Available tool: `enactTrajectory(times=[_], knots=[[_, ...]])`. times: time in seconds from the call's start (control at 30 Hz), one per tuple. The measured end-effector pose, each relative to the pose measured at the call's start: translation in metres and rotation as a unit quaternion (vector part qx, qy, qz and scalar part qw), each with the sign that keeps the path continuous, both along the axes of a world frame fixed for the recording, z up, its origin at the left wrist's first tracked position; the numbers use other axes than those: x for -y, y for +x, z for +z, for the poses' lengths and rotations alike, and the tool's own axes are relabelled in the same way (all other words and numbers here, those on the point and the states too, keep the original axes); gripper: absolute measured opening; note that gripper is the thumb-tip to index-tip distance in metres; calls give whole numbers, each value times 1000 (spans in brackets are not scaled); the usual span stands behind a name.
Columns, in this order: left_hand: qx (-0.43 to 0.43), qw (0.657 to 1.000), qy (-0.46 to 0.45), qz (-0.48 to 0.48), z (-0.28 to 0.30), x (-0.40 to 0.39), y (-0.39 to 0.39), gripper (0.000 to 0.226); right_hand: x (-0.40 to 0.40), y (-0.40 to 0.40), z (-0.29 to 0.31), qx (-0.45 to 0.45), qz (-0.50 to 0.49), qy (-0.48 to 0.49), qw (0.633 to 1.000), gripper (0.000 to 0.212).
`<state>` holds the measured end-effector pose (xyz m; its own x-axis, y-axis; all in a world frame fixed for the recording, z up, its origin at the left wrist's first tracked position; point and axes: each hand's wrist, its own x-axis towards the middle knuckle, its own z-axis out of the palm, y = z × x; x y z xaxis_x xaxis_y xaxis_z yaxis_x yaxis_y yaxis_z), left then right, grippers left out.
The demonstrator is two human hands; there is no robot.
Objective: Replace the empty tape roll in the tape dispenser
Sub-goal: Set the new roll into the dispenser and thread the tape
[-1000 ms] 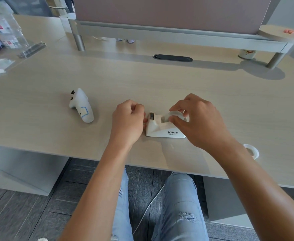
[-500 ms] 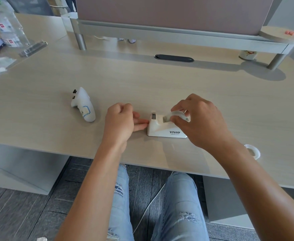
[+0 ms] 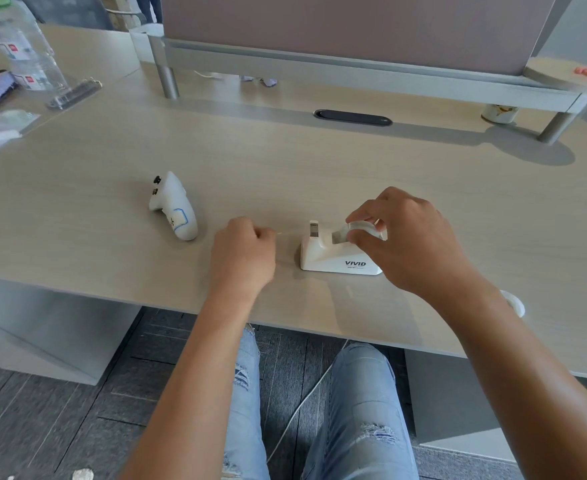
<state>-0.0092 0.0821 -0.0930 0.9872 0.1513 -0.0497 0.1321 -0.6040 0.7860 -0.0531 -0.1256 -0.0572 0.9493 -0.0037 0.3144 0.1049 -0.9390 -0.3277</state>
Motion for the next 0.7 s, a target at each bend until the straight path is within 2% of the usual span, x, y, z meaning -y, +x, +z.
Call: enactTrajectory(times=[0.03,0.1,0.27,0.57,0.7], knots=[[15,996,92,-12,1,1,-1,26,0,0,1,-4,-2,2,1000,17],[26,982,186,-30,4,5,-3,24,1,1,1,-11,-3,8,1000,17],[42,964,259,-48,4,18,-8,18,2,1,0,-8,-3,9,1000,17],[82,972,222,-5,-1,6,-8,18,1,1,0,-8,-8,2,1000,17],[151,977,145,36,-3,2,-15,32,0,1,0,-7,-9,-3,1000,17]])
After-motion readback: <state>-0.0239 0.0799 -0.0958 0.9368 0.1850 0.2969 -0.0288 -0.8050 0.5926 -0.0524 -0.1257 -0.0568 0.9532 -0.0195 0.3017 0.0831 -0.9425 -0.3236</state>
